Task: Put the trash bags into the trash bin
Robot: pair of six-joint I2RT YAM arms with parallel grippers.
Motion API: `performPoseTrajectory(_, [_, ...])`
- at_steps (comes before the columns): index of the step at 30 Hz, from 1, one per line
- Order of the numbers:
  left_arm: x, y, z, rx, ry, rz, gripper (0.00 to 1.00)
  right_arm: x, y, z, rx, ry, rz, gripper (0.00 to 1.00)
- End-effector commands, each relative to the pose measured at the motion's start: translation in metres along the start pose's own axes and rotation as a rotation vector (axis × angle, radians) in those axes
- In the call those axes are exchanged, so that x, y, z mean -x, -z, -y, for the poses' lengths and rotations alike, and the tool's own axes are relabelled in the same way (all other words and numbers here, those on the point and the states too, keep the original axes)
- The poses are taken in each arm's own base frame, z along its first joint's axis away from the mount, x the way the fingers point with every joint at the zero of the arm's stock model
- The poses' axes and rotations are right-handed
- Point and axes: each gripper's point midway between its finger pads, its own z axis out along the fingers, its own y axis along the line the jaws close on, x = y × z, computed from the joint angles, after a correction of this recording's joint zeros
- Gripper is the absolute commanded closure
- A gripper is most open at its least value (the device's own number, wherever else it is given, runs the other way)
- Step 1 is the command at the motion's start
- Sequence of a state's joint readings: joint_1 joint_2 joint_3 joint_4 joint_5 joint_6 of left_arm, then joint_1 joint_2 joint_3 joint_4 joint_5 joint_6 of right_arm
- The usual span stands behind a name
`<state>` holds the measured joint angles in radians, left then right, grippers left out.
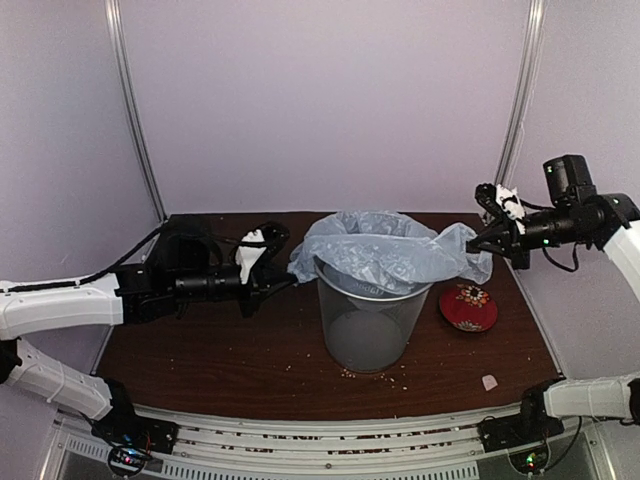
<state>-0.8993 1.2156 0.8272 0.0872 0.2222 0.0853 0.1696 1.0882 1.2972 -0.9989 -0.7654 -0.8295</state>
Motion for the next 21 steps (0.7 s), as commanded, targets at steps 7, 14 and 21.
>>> performPoseTrajectory(7, [-0.058, 0.011, -0.007, 0.126, -0.028, -0.254, 1.0, -0.036, 0.014, -0.065, 0.084, 0.272, -0.07, 1.0])
performPoseTrajectory(14, [-0.082, 0.009, 0.001, 0.105, -0.015, -0.28, 1.0, -0.086, 0.013, -0.08, 0.083, 0.42, -0.217, 1.0])
performPoseTrajectory(21, [-0.088, -0.005, 0.014, 0.08, -0.028, -0.303, 1.0, -0.091, 0.016, -0.076, 0.037, 0.509, -0.241, 1.0])
